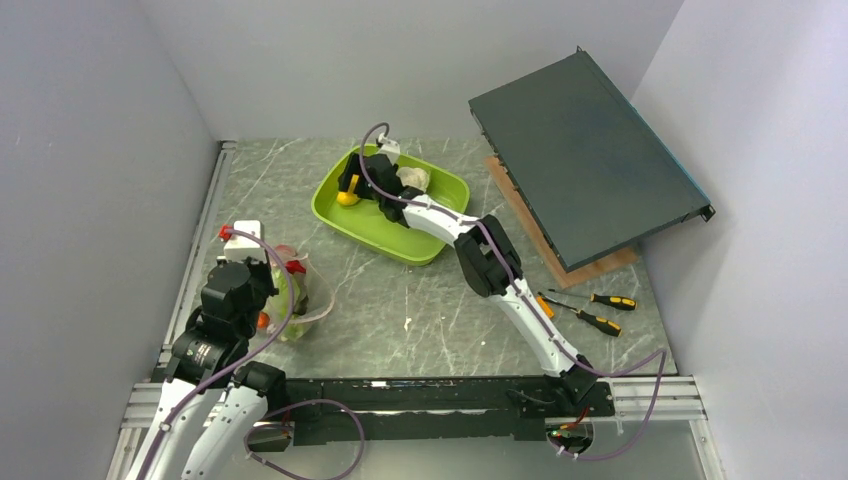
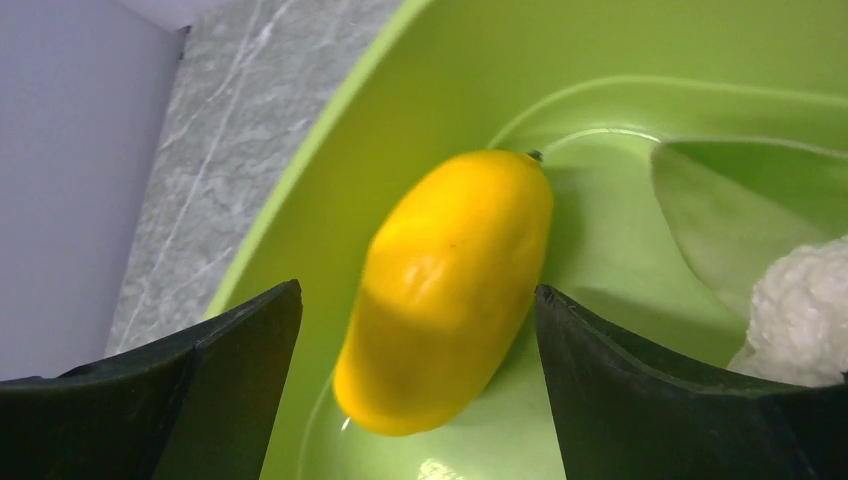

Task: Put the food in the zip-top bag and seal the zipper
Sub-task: Pick up the fake fruit from the bin, then place the fake fruit in the zipper food storage bag.

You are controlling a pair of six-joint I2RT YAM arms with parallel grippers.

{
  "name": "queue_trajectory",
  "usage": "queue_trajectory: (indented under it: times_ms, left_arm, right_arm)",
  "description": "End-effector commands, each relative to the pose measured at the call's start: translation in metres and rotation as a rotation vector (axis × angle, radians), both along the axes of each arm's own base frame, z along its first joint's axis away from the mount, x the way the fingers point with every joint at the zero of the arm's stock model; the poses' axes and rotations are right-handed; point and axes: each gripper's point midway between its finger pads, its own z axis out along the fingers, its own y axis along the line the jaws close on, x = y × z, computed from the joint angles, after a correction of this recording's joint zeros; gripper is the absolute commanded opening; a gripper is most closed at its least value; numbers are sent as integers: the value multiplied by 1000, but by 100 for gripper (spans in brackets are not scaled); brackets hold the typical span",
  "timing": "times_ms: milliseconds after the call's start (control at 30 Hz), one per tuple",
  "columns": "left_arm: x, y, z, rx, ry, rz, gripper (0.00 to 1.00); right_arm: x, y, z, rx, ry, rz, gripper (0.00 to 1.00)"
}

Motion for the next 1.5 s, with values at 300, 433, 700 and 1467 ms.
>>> queue_trajectory:
  times_ms: [300,433,700,1467]
  left_arm:
    - [7,-8,15,-20,-68,-38,0]
    - [7,-9,16,-22,-71,-42,0]
    - [7,-12,16,-30,-71,-58,0]
    - [4,-10,18,-33,-77,-51,0]
  right_arm:
    - [13,5,-2,85,-1,-49,57]
    - [3,-1,35,42,-70,-4,38]
    - [-26,-39,119,-92,-211,40,16]
    - [-356,-47,163,-42,-277,960,0]
